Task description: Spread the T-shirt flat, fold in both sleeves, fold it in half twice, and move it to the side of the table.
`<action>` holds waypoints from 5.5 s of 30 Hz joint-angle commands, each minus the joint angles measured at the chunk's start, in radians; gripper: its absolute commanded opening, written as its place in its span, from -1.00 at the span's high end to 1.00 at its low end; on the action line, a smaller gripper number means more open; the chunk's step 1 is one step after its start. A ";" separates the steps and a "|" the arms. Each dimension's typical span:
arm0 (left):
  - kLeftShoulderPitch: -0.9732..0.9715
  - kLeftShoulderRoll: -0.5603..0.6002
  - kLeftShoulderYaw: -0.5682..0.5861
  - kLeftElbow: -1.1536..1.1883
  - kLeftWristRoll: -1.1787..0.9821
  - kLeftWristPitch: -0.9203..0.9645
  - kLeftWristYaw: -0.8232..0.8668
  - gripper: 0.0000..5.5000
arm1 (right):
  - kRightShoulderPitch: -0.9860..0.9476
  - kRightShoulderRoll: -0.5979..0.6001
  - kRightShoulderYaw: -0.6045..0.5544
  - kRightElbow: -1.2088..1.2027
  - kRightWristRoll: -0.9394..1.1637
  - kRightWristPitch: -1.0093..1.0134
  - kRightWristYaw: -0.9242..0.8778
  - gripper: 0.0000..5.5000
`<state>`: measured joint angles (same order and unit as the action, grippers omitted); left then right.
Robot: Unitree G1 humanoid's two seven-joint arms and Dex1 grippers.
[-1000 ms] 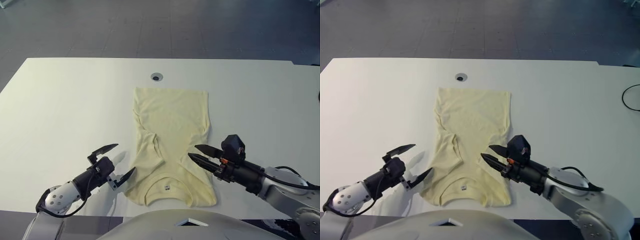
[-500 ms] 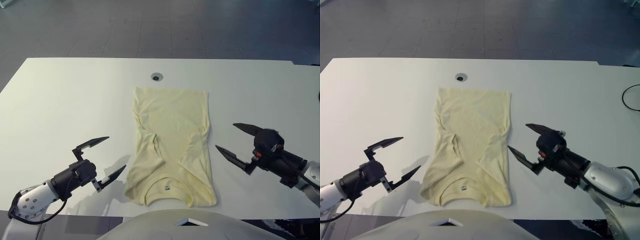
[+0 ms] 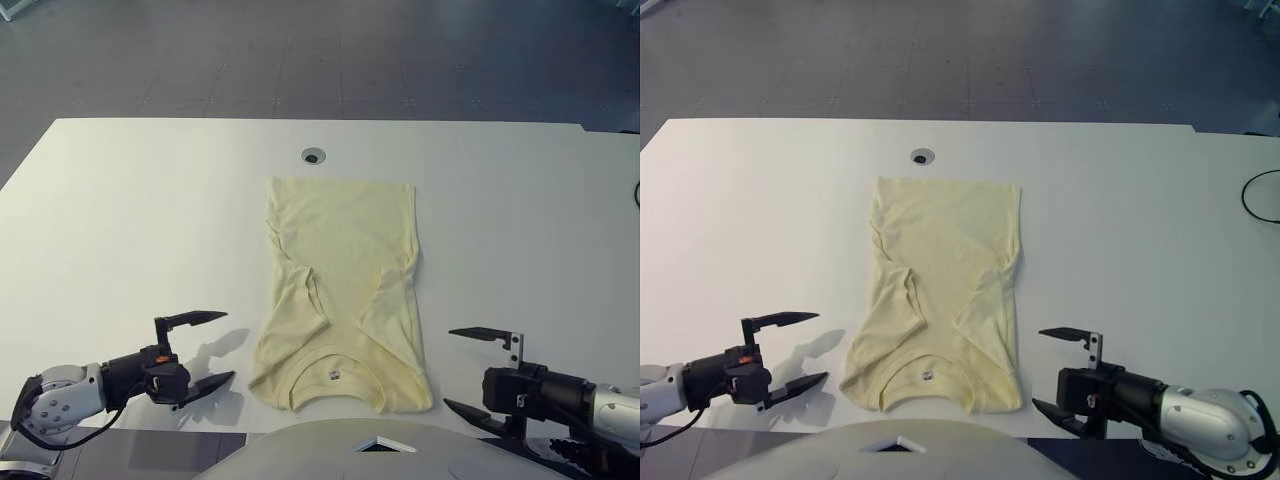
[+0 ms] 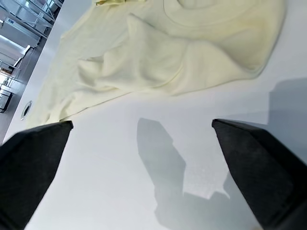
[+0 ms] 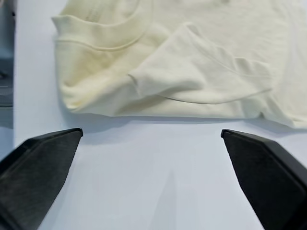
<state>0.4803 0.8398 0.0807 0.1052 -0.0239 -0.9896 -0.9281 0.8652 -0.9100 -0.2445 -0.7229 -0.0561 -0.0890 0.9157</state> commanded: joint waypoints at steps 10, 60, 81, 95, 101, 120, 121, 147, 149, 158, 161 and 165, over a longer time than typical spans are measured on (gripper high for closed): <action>-0.031 0.012 -0.187 0.083 0.024 -0.057 0.049 -0.96 | -0.075 0.061 0.176 0.070 -0.164 -0.083 -0.070 -0.95; -0.134 0.064 -0.332 0.121 0.242 -0.177 0.234 0.71 | -0.091 0.087 0.248 0.130 -0.235 -0.148 -0.161 1.00; -0.227 0.063 -0.292 0.127 0.522 -0.246 0.418 -0.48 | -0.088 0.086 0.256 0.121 -0.228 -0.133 -0.140 1.00; -0.263 0.109 -0.457 0.119 0.513 -0.275 0.392 0.12 | -0.093 0.092 0.254 0.125 -0.223 -0.122 -0.145 1.00; -0.275 0.113 -0.462 0.123 0.556 -0.264 0.403 0.47 | -0.091 0.093 0.253 0.123 -0.217 -0.116 -0.146 1.00; -0.262 0.168 -0.446 0.112 0.527 -0.251 0.430 1.00 | -0.090 0.043 0.158 0.094 -0.053 -0.132 -0.077 1.00; -0.253 0.178 -0.444 0.104 0.510 -0.243 0.429 1.00 | -0.089 0.033 0.144 0.085 -0.022 -0.135 -0.059 1.00; 0.070 0.581 -0.332 -0.488 -0.375 0.189 0.142 1.00 | -0.201 -0.133 -0.080 0.067 0.559 0.044 0.356 1.00; 0.066 0.586 -0.296 -0.501 -0.412 0.211 0.113 1.00 | -0.229 -0.131 -0.091 0.075 0.591 0.067 0.365 1.00; 0.083 0.543 -0.092 -0.554 -0.573 0.338 -0.008 1.00 | -0.343 -0.127 -0.163 0.075 0.788 0.215 0.391 1.00; 0.097 0.519 -0.036 -0.571 -0.614 0.382 -0.060 1.00 | -0.347 -0.122 -0.193 0.049 0.859 0.263 0.406 1.00; 0.159 0.480 0.052 -0.619 -0.682 0.449 -0.148 1.00 | -0.326 -0.117 -0.238 0.001 0.931 0.312 0.442 1.00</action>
<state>0.6092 1.3406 0.0773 -0.4903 -0.6705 -0.5761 -1.0320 0.5297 -1.0275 -0.4468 -0.6908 0.8349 0.1990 1.3363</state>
